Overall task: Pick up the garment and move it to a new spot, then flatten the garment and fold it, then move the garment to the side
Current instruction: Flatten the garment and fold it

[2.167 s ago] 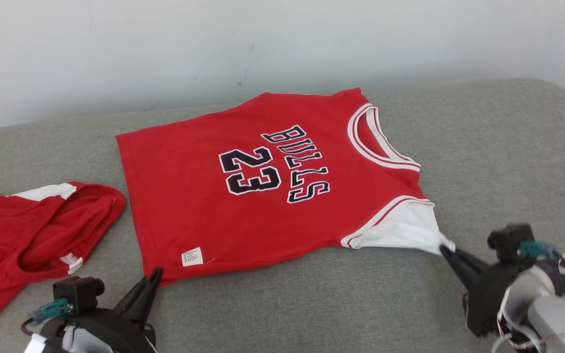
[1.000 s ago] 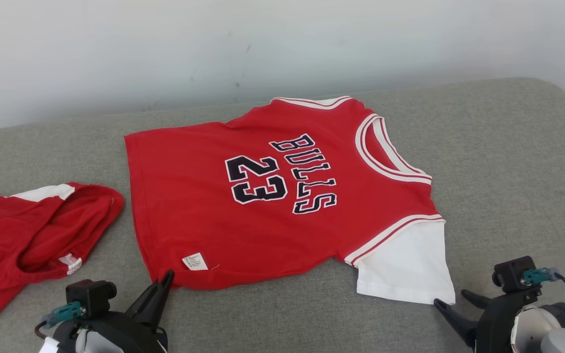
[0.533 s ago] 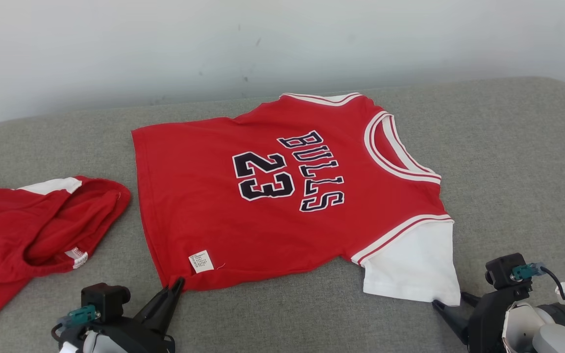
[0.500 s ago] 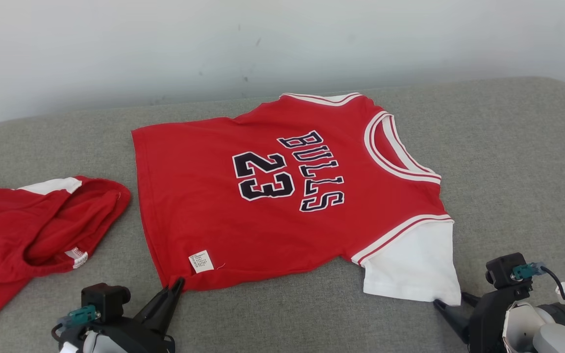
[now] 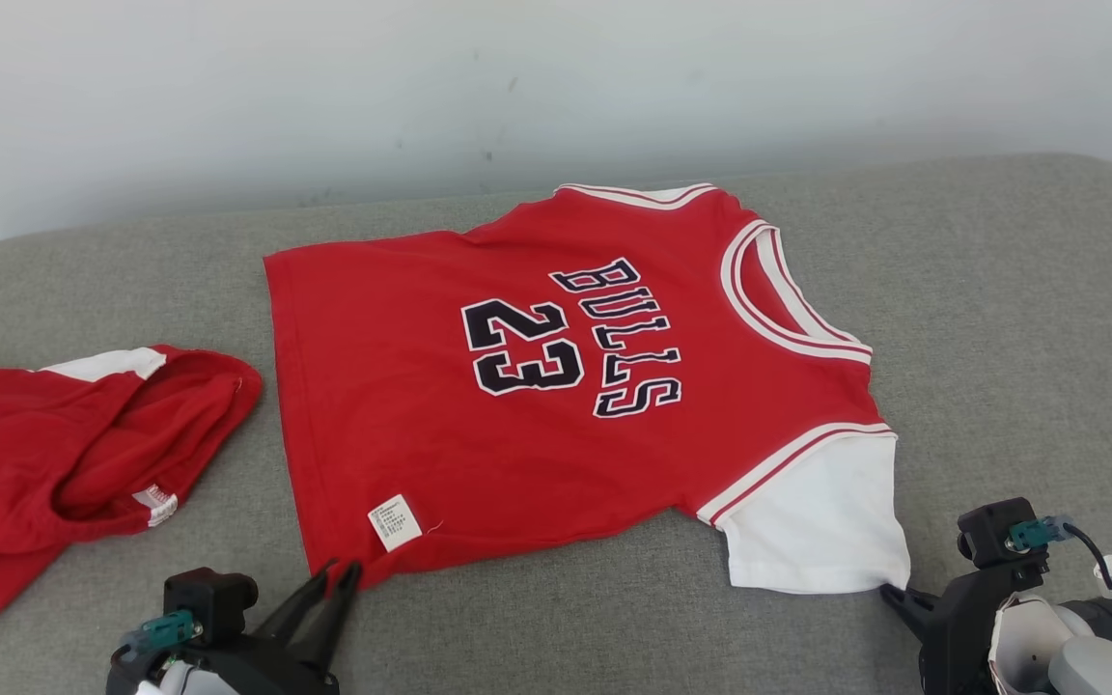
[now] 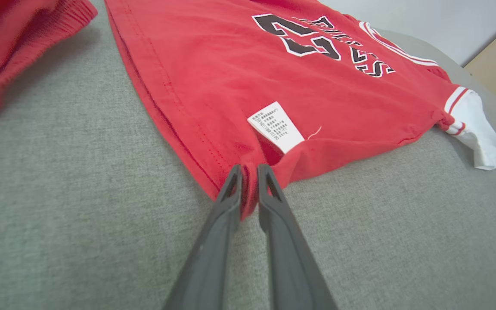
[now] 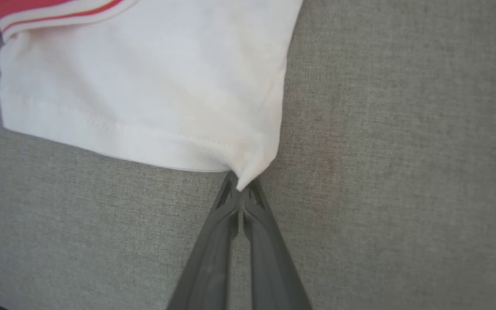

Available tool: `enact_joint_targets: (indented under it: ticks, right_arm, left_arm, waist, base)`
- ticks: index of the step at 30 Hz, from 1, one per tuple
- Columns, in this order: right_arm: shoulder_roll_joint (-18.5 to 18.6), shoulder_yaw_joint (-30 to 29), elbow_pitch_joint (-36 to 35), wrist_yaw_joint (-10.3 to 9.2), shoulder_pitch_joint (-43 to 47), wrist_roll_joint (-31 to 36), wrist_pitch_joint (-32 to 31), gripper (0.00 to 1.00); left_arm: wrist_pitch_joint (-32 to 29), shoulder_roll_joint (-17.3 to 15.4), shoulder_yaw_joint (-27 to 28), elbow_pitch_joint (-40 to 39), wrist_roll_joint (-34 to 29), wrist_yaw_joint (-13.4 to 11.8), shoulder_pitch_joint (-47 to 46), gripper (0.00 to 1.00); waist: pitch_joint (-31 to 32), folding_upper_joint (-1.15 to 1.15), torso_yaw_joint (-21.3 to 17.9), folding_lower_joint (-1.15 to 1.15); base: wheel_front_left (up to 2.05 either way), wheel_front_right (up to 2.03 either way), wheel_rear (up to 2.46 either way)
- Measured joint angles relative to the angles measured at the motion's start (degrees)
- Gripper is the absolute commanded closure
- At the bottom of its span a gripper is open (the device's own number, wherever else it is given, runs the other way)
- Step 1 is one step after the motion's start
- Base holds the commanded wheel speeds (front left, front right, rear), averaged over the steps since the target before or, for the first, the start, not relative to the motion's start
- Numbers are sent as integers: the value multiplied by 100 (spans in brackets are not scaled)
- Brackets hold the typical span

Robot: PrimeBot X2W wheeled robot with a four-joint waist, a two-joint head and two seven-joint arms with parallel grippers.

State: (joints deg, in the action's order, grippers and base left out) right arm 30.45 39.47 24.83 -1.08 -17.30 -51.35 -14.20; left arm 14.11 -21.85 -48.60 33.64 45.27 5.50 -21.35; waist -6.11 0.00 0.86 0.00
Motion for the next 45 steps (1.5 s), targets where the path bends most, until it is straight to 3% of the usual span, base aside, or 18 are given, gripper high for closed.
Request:
enact_joint_targets:
  ticks: [10,13,23,24,25,28,29,30,32,33,34,41,45]
  right_arm:
    - [-1,-24,92,0,22,-7,14,100]
    - [-11,-19,105,1,21,-7,15,100]
    - [-36,5,140,8,-2,-5,18,100]
    - [-36,4,149,10,-8,-5,18,100]
    - [-36,5,162,18,-16,-5,19,100]
    - [-38,16,199,37,-33,-5,58,100]
    - [-40,18,213,45,-33,-5,59,100]
    - [-40,18,230,56,-33,-5,59,100]
    - [-43,21,255,57,-33,-5,60,100]
    - [-42,18,276,58,-32,-5,68,100]
    - [-43,19,287,58,-31,-5,68,100]
    - [-38,12,337,86,-18,-7,116,100]
    - [-29,-8,347,87,-18,-7,149,100]
  left_arm:
    - [-56,-188,175,-442,15,-318,5,0]
    - [-264,-202,145,-439,55,-454,5,0]
    - [-1078,-119,-38,-376,311,-543,108,0]
    - [-1156,-116,-34,-398,325,-546,106,8]
    - [-1232,-120,-43,-420,325,-548,105,24]
    - [-1365,-125,-47,-481,325,-599,103,27]
    - [-1406,-129,-47,-501,326,-600,101,39]
    - [-1448,-133,-48,-522,326,-601,99,61]
    - [-1522,-152,-86,-566,312,-657,94,67]
    - [-1560,-160,-101,-588,309,-658,91,93]
    - [-1569,-160,-110,-626,308,-702,91,100]
    - [-1611,-377,-22,-877,266,-909,104,100]
    - [-1610,-553,51,-1039,318,-906,187,100]
  waist:
    - [54,0,105,0]
    - [60,0,114,0]
    - [46,0,85,0]
    - [45,0,82,0]
    - [43,0,80,0]
    - [40,0,77,0]
    - [39,0,78,0]
    - [39,0,80,0]
    - [43,0,85,0]
    - [49,0,92,0]
    - [56,0,102,0]
    - [131,0,183,0]
    - [124,0,196,0]
  base:
    - [0,0,0]
    - [0,0,0]
    - [0,0,0]
    - [0,0,0]
    - [0,0,0]
    - [0,0,0]
    - [0,0,0]
    - [0,0,0]
    - [0,0,0]
    - [0,0,0]
    - [0,0,0]
    - [0,0,0]
    - [0,0,0]
